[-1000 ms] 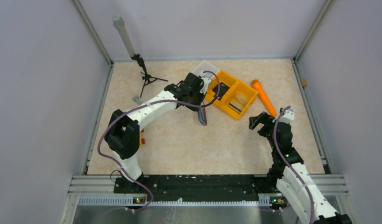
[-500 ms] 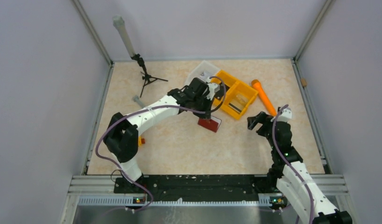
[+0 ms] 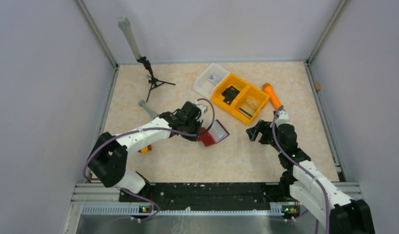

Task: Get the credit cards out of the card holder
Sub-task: Open the card holder at the center of the board.

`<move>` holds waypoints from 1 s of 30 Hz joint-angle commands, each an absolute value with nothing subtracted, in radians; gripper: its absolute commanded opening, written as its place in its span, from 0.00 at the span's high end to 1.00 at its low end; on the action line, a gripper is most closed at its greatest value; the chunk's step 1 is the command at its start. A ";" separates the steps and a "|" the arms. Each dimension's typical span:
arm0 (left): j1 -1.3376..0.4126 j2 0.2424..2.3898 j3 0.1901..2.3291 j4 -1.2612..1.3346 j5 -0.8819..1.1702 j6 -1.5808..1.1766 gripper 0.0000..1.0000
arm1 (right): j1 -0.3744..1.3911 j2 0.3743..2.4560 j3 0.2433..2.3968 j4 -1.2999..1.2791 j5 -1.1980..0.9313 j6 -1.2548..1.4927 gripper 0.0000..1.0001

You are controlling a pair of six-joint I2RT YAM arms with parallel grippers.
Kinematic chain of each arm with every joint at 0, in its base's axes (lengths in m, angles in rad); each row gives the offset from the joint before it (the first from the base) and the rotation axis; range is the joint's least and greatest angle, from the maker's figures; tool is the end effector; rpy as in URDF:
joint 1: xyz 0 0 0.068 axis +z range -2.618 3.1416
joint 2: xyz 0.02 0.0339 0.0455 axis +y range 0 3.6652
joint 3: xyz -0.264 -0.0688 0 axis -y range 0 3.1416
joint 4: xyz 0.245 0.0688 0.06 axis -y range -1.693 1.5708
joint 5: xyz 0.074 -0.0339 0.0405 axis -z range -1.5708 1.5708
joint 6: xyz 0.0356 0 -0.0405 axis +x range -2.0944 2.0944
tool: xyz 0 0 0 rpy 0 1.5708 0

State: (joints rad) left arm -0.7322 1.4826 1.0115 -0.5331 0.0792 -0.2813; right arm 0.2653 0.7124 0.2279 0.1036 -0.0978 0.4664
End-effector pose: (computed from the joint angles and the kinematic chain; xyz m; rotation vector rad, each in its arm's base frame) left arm 0.2220 -0.2034 0.2264 0.6211 2.5716 -0.4654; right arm 0.1598 0.0470 0.1844 0.1344 1.9899 0.5737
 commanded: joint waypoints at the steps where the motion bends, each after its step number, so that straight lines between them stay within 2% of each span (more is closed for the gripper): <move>1: -0.722 1.453 0.947 -0.511 -0.038 -0.323 1.00 | 0.363 0.808 0.343 0.119 -0.119 0.430 0.19; 4: -0.714 1.461 0.932 -0.548 -0.116 -0.357 1.00 | 0.454 0.889 0.418 0.071 -0.082 0.424 0.20; 6: -0.706 1.483 0.939 -0.579 -0.134 -0.374 1.00 | 0.489 0.949 0.463 0.052 -0.071 0.427 0.24; 17: -0.706 1.591 0.953 -0.632 -0.263 -0.419 1.00 | 0.554 1.291 0.647 -0.061 -0.109 0.515 0.26; 21: -0.709 1.585 0.939 -0.614 -0.264 -0.420 1.00 | 0.554 1.365 0.656 -0.021 -0.179 0.541 0.41; 30: -0.722 1.575 0.941 -0.606 -0.276 -0.411 1.00 | 0.576 1.491 0.685 0.063 -0.241 0.596 0.53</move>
